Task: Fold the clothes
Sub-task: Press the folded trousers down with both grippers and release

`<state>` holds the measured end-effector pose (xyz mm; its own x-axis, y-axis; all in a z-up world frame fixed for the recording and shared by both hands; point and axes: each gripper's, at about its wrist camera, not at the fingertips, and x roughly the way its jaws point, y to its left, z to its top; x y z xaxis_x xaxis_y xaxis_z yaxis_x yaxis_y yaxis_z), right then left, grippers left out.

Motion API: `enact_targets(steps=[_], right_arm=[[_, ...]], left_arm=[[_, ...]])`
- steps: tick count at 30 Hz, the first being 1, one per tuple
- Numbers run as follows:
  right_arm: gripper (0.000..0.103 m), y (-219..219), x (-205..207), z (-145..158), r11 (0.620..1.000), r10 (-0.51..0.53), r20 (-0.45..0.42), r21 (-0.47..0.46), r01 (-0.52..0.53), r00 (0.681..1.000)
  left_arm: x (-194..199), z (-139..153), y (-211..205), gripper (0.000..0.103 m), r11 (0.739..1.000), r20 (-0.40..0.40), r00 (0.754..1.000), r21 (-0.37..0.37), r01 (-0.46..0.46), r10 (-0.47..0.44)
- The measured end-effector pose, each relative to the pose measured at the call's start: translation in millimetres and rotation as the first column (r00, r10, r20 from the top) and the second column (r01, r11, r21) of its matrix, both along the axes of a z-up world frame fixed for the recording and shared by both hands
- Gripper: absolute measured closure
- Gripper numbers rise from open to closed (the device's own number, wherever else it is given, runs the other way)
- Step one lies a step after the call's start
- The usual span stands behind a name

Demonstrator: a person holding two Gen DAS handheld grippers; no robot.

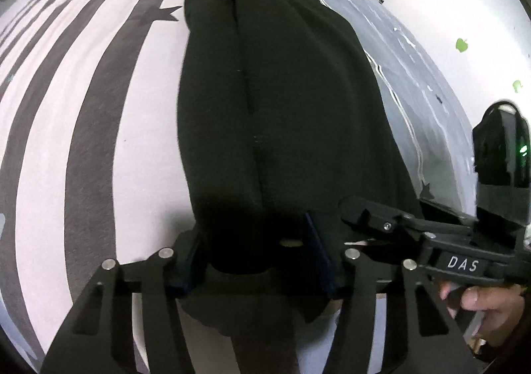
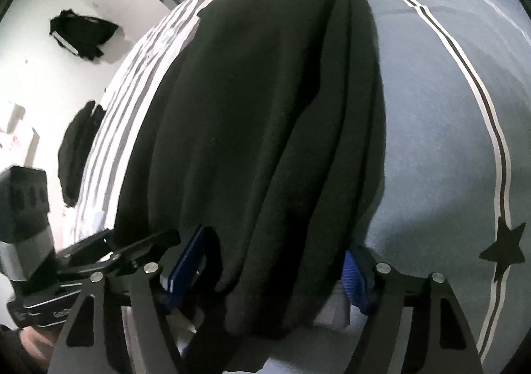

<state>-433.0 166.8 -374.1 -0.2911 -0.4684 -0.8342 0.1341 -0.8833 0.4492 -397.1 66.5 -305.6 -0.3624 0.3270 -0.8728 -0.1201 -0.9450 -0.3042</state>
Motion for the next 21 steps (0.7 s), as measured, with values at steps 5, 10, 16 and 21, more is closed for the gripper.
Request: enact_targets(steps=[5,10,16,21], right_arm=[[0.074,-10.0,0.5,2.1,0.998,0.056,-0.01,-0.012,-0.056,0.998],[0.086,-3.8,6.5,9.1,0.999,0.021,-0.023,-0.028,-0.021,1.0],[0.087,5.8,27.1,40.0,0.999,0.016,-0.071,-0.035,-0.019,0.997],[0.087,24.9,85.8,66.0,0.994,0.104,-0.019,-0.035,-0.105,0.994]], left_arm=[[1.9,2.0,5.8,0.08,1.0,-0.023,1.0,-0.009,0.011,-0.012],[9.8,16.9,4.8,0.086,1.0,-0.042,0.999,0.005,0.015,-0.015],[59.1,69.9,7.6,0.087,0.998,-0.07,0.997,0.05,0.049,-0.045],[115.9,76.8,17.1,0.087,0.995,0.057,0.997,0.088,0.05,-0.055]])
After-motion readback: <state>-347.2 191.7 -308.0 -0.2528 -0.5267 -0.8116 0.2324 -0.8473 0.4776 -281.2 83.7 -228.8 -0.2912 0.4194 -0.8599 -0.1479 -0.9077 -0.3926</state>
